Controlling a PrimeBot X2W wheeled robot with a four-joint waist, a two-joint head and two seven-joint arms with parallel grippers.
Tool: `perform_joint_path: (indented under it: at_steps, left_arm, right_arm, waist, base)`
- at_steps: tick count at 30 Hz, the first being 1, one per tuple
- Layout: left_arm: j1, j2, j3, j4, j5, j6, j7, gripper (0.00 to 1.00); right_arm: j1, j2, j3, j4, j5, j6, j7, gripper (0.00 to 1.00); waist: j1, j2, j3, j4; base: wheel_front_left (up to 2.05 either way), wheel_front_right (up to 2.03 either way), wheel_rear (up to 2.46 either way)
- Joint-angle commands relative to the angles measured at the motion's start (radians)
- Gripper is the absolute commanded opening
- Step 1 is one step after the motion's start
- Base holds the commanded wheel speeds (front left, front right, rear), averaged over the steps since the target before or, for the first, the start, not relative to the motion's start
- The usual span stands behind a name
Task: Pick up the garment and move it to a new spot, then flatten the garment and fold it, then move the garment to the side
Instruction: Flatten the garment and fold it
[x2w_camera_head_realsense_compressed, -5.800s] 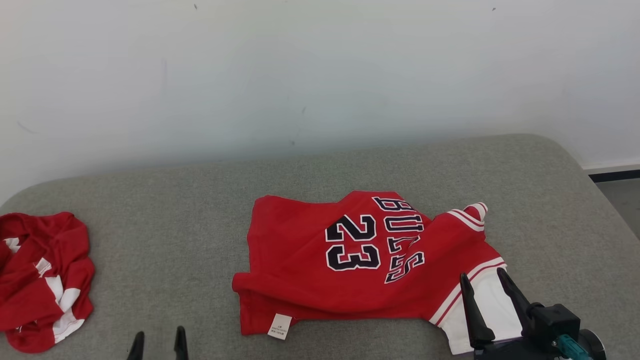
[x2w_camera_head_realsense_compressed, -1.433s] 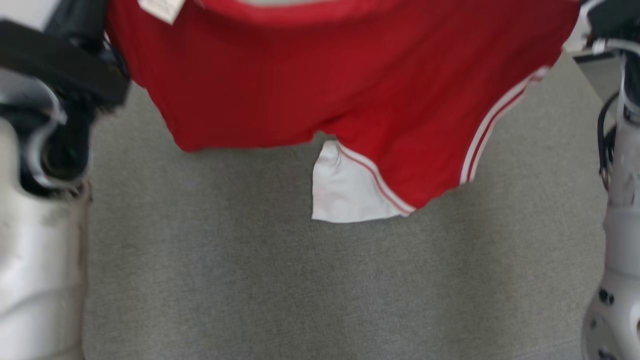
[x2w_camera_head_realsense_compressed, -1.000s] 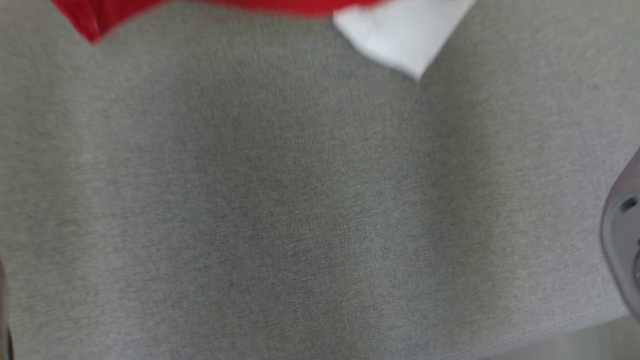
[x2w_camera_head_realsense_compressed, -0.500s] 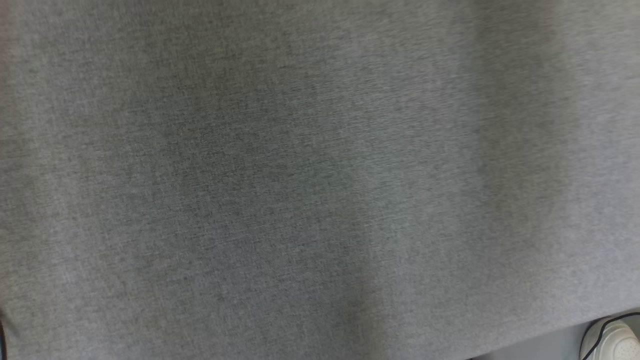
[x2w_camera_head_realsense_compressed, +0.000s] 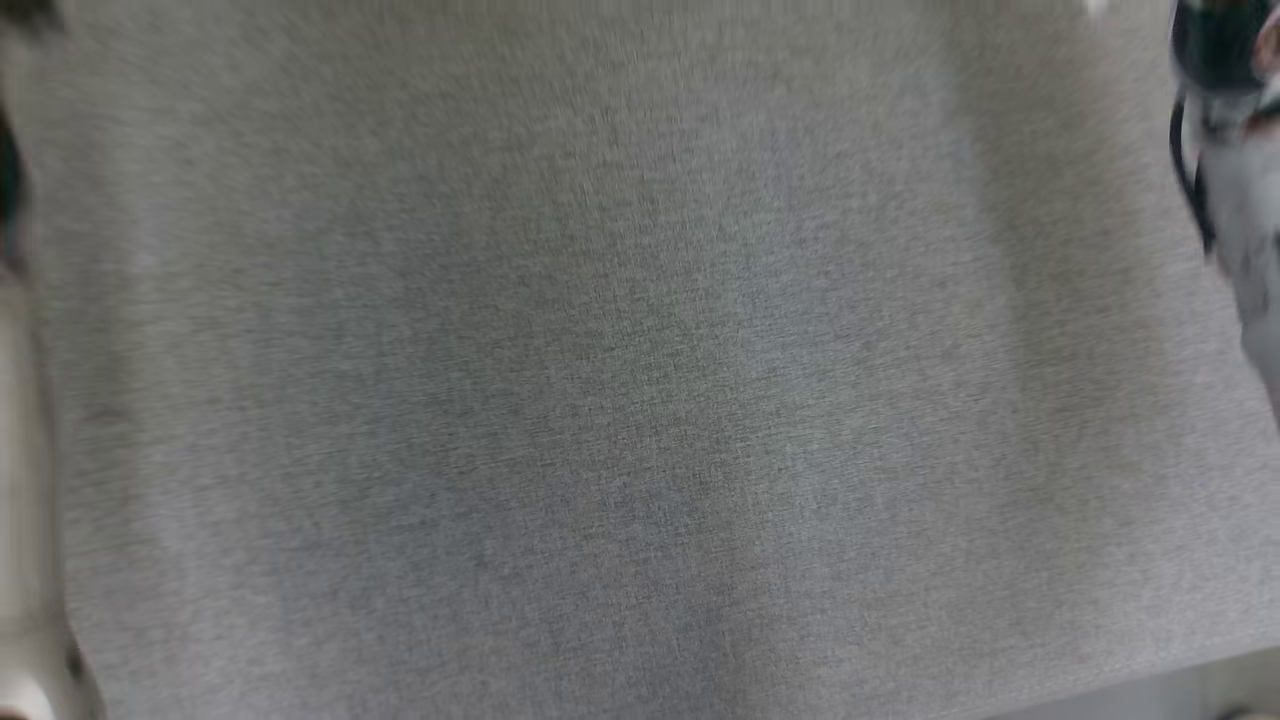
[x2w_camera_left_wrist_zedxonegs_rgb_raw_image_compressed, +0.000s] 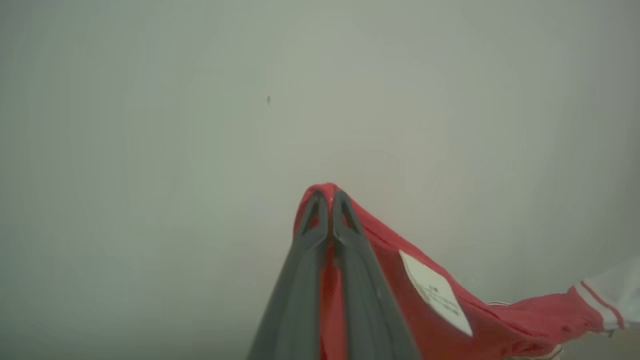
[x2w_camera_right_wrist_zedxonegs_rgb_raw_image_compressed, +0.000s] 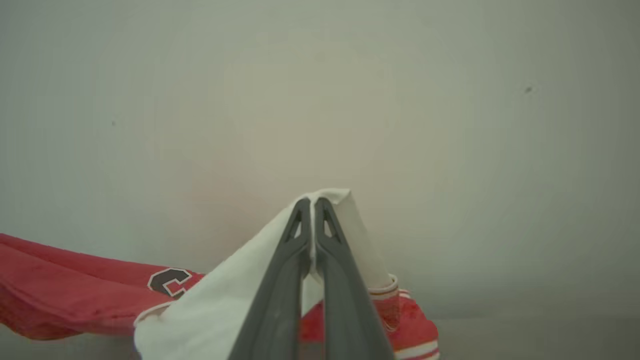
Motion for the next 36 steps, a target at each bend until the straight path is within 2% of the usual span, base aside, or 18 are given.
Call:
perform_joint_path:
  at_steps: [1,8,13,14,18,24,30,36]
  left_arm:
    - [0.069,-0.003,-0.004,-0.007,-0.016,-0.006,-0.001,0.00]
    - [0.380,-0.028,-0.040,-0.065,-0.076,-0.004,0.015,0.00]
    - [0.553,-0.053,-0.063,-0.107,-0.099,0.006,0.039,0.00]
    - [0.645,-0.077,-0.059,-0.127,-0.128,0.024,0.051,0.00]
    - [0.816,-0.117,-0.080,-0.176,-0.141,0.053,0.064,0.00]
    - [1.011,-0.147,-0.116,-0.204,-0.139,0.087,0.074,0.00]
    - [1.122,-0.144,-0.137,-0.223,-0.122,0.115,0.094,0.00]
    - [1.192,-0.117,-0.161,-0.228,-0.104,0.143,0.148,0.00]
  right_arm:
    - [0.054,-0.028,0.016,0.004,0.005,-0.002,0.038,0.00]
    - [0.320,-0.093,0.028,-0.038,-0.019,-0.002,0.253,0.00]
    - [0.487,-0.116,-0.019,-0.091,-0.079,-0.002,0.355,0.00]
    - [0.567,-0.119,-0.061,-0.117,-0.136,-0.002,0.394,0.00]
    - [0.713,-0.079,-0.167,-0.174,-0.234,-0.002,0.453,0.00]
    - [0.923,-0.014,-0.301,-0.265,-0.356,-0.002,0.588,0.00]
    - [1.088,0.052,-0.422,-0.390,-0.430,-0.002,0.713,0.00]
    - [1.223,0.102,-0.493,-0.495,-0.460,-0.002,0.835,0.00]
  waist:
    - [0.0002,0.0000,-0.111,0.028]
    - [0.0002,0.0000,-0.265,0.026]
    - [0.0002,0.0000,-0.337,0.028]
    - [0.0002,0.0000,-0.370,0.025]
    - [0.0002,0.0000,-0.427,0.031]
    - [0.0002,0.0000,-0.508,0.047]
    - [0.0002,0.0000,-0.566,0.061]
    - [0.0002,0.0000,-0.607,0.065]
  base:
    - [0.00,0.00,0.00]
    - [0.00,0.00,0.00]
    - [0.00,0.00,0.00]
    - [0.00,0.00,0.00]
    - [0.00,0.00,0.00]
    - [0.00,0.00,0.00]
    - [0.00,0.00,0.00]
    - [0.00,0.00,0.00]
